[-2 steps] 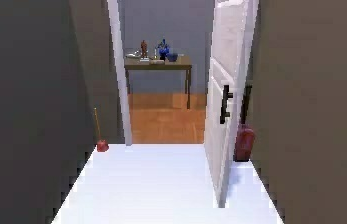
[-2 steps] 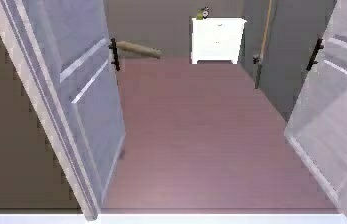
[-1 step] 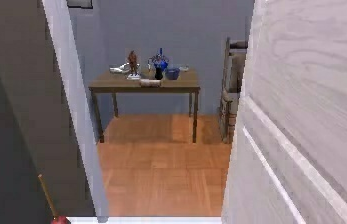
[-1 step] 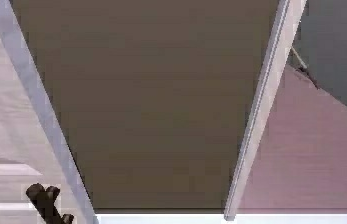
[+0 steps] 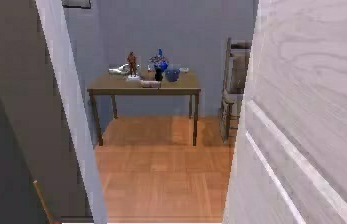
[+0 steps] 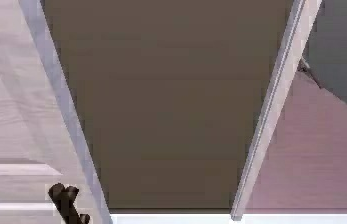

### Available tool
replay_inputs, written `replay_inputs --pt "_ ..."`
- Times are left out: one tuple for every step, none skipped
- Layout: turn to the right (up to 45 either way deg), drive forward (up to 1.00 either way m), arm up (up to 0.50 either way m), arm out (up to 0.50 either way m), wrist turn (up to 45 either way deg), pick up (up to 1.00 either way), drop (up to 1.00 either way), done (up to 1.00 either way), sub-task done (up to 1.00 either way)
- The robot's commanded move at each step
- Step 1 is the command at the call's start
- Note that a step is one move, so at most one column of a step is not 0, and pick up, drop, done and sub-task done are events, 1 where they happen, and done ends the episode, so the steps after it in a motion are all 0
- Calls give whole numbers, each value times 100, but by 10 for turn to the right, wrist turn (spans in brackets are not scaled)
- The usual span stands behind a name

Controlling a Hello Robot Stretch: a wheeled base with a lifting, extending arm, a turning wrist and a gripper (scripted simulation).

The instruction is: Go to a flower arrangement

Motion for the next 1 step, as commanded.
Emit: replay_inputs --pt "0 100 0 0 0 0 0 0 0"
